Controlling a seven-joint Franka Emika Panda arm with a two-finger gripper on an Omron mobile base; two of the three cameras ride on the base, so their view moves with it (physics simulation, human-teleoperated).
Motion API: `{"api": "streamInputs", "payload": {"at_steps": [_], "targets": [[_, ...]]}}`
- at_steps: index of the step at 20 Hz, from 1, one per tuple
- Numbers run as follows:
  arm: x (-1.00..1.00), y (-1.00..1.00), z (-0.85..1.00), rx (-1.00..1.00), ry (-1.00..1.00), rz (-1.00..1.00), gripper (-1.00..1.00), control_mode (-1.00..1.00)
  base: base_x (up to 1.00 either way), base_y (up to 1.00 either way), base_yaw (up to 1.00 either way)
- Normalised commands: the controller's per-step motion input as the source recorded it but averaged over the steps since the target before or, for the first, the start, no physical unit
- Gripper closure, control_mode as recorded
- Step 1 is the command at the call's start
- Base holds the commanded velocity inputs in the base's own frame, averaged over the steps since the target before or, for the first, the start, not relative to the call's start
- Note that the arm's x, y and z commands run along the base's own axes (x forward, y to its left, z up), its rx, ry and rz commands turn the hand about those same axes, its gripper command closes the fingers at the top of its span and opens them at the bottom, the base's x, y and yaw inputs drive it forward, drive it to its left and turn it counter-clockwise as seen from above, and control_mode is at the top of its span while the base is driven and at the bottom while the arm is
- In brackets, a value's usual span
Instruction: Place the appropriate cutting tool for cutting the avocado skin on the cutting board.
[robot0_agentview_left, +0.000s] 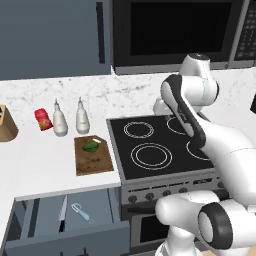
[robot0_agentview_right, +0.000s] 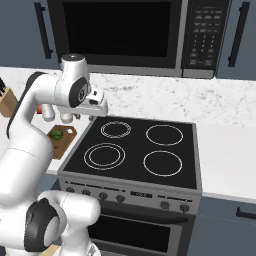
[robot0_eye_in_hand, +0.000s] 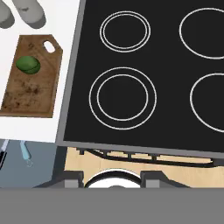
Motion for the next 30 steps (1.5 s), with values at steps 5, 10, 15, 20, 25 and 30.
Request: {"api": "streamInputs", "payload": {"at_steps": [5, 10, 15, 20, 25, 30], "targets": [[-0.46, 0.21, -0.13, 0.0, -0.04, 0.0, -1.0, -1.0, 0.0, 0.0, 0.0], [-0.99, 0.96, -0.72, 0.0, -0.08, 0.0, -1.0, -1.0, 0.0, 0.0, 0.0], [-0.61, 1.0, -0.96, 0.0, 0.0, 0.0, -1.0, -1.0, 0.0, 0.0, 0.0], [-0.15, 0.92, -0.69, 0.0, 0.0, 0.0, -1.0, -1.0, 0.0, 0.0, 0.0], [0.0, 0.76, -0.42, -0.14, 0.09, 0.0, -1.0, -1.0, 0.0, 0.0, 0.0], [0.1, 0.16, -0.61, 0.07, 0.03, 0.0, -1.0, -1.0, 0.0, 0.0, 0.0]]}}
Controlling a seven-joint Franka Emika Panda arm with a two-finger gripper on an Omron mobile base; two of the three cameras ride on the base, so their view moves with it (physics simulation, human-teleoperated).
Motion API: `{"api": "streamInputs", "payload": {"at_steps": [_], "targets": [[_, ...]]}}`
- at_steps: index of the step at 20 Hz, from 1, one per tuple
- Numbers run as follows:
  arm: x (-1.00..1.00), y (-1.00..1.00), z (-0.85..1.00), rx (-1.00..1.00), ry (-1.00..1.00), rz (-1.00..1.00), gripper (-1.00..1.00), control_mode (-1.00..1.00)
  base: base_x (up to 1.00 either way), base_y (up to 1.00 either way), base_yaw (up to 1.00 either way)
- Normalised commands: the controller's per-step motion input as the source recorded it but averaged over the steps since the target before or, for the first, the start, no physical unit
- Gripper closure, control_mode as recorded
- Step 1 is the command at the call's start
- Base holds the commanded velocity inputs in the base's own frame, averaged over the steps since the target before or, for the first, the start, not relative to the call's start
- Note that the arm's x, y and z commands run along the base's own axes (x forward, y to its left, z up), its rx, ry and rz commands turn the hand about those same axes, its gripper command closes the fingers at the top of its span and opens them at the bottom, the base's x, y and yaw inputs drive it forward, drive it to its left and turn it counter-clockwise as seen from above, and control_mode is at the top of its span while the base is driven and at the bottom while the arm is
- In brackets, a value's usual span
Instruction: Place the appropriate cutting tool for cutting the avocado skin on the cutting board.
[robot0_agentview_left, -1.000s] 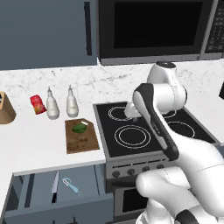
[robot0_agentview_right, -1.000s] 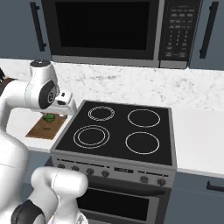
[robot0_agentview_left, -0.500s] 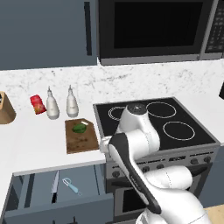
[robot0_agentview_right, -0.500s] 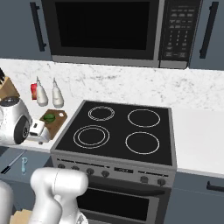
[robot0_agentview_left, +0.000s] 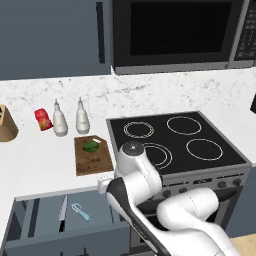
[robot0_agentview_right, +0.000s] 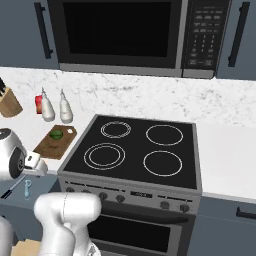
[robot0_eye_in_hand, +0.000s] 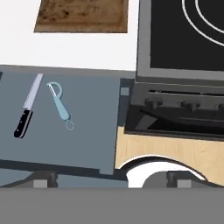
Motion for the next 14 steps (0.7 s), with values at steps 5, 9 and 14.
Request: {"api": "streamInputs", "payload": {"at_steps": [5, 9, 14], "targets": [[0.15, 0.05, -0.6, 0.12, 0.14, 0.02, -1.0, -1.0, 0.0, 0.0, 0.0], [0.14, 0.15, -0.55, 0.04, 0.13, 0.01, -1.0, -1.0, 0.0, 0.0, 0.0], [0.2, 0.58, -0.48, 0.0, 0.18, 0.0, -1.0, -1.0, 0.0, 0.0, 0.0]]}}
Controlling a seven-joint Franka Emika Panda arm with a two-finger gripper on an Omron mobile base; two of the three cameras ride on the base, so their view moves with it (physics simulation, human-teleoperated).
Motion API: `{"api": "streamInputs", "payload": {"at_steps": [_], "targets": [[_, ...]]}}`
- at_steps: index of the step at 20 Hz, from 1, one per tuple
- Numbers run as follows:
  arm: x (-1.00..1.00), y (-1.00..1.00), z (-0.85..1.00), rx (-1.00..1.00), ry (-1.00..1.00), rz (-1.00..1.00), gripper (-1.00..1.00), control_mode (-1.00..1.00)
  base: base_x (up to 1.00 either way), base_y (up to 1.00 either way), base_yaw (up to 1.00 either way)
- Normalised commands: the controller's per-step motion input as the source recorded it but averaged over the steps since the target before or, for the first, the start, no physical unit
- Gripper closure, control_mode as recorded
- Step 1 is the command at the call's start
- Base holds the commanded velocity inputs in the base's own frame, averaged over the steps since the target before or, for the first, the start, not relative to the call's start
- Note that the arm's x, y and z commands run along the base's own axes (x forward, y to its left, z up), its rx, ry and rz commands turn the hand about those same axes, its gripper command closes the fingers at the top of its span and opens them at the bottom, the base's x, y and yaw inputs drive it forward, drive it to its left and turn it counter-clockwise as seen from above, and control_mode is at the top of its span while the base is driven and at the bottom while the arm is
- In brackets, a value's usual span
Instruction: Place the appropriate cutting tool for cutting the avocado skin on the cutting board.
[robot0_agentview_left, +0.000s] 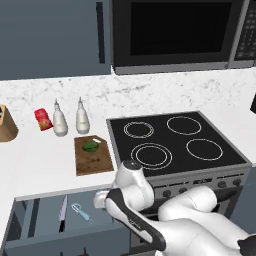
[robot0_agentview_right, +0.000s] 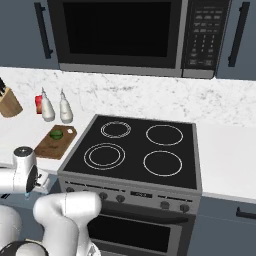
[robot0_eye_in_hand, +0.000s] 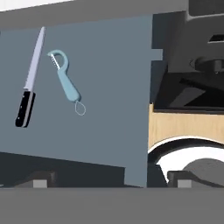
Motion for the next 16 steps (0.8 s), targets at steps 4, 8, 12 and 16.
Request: {"api": "streamInputs", "payload": {"at_steps": [4, 8, 12, 16], "targets": [[0.08, 0.54, -0.29, 0.0, 0.24, 0.0, -1.0, -1.0, 0.0, 0.0, 0.0], [0.08, 0.66, -0.28, 0.0, 0.22, 0.0, -1.0, -1.0, 0.0, 0.0, 0.0], [0.0, 0.66, -0.34, -0.06, 0.13, 0.0, -1.0, -1.0, 0.0, 0.0, 0.0], [-0.22, 0.75, -0.3, -0.11, 0.07, 0.0, -1.0, -1.0, 0.0, 0.0, 0.0]]}}
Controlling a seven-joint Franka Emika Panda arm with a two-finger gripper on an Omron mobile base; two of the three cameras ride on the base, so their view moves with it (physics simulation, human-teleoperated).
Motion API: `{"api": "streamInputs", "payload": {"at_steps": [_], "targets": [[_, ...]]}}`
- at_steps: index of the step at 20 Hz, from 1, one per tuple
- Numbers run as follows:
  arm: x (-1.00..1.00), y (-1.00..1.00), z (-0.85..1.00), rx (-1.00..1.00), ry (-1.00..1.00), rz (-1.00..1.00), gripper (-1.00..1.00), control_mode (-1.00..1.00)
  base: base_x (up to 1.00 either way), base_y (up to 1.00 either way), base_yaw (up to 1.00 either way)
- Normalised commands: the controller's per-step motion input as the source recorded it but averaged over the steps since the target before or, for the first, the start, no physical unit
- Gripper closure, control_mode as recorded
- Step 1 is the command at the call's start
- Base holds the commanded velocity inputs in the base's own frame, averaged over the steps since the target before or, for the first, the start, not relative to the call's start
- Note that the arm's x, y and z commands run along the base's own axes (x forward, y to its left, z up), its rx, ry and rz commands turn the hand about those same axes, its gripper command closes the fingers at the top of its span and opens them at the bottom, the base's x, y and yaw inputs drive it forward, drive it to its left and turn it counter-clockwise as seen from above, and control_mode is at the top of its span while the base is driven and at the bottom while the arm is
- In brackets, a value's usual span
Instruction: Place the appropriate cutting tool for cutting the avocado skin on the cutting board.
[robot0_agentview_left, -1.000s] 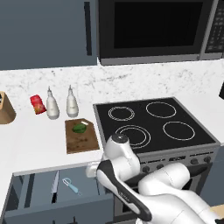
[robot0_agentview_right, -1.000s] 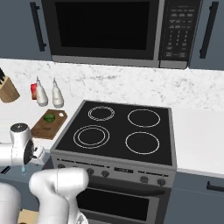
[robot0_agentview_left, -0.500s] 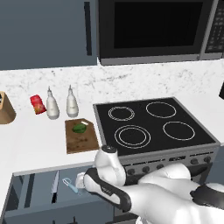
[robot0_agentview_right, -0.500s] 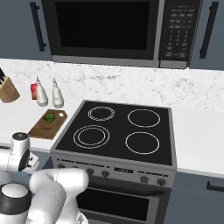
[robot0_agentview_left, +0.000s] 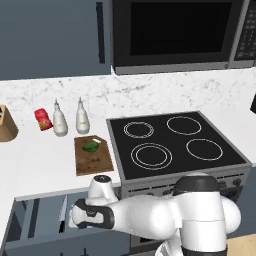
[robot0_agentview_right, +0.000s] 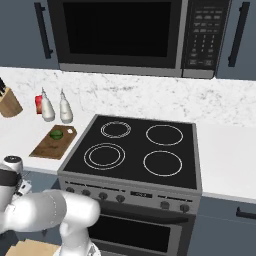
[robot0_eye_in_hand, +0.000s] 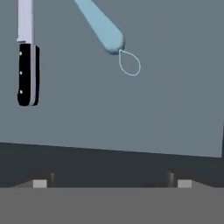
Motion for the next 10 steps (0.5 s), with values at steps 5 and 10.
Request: {"api": "streamInputs", "payload": {"at_steps": [5, 10], "targets": [[-0.69, 0.71, -0.2, -0.1, 0.02, 0.01, -1.0, -1.0, 0.0, 0.0, 0.0], [-1.0, 0.53, -0.04, -0.06, 0.0, 0.0, -1.0, -1.0, 0.0, 0.0, 0.0]]}}
